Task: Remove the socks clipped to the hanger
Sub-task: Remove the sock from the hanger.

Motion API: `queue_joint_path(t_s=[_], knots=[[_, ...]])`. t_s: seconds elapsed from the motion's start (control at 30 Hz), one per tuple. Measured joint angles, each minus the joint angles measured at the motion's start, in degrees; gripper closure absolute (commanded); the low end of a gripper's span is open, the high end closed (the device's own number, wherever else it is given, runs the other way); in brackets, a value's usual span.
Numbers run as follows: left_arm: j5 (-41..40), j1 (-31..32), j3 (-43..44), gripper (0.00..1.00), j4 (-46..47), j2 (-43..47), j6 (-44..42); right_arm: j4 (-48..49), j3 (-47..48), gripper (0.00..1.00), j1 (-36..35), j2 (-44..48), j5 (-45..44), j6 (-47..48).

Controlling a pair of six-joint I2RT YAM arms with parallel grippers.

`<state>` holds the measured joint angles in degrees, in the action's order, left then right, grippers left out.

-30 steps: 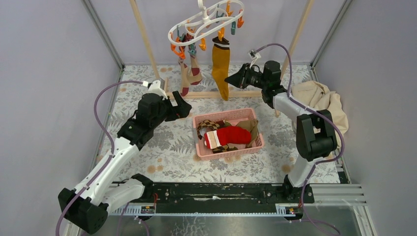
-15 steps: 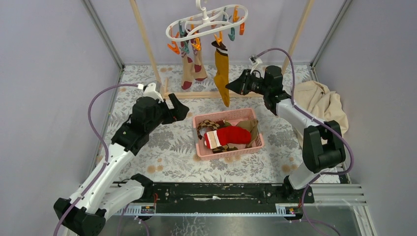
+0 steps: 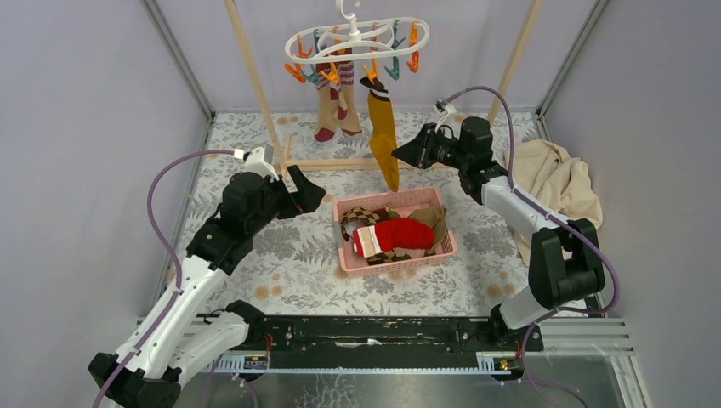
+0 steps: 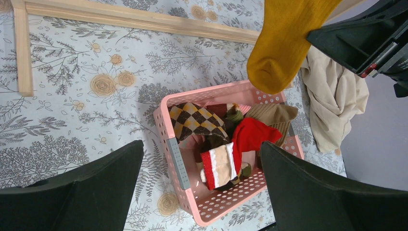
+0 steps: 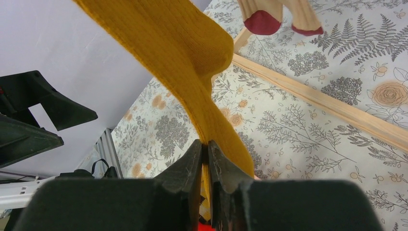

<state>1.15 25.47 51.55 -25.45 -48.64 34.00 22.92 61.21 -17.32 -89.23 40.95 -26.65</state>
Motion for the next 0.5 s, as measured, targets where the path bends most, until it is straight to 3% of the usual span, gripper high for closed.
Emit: queue_joint_path(t_s=[0.5], knots=[[0.2,0.0,-0.3,0.01,-0.4,0.2,0.1,-1.2,0.0,0.88,-2.2,0.3,-1.1,-0.8]])
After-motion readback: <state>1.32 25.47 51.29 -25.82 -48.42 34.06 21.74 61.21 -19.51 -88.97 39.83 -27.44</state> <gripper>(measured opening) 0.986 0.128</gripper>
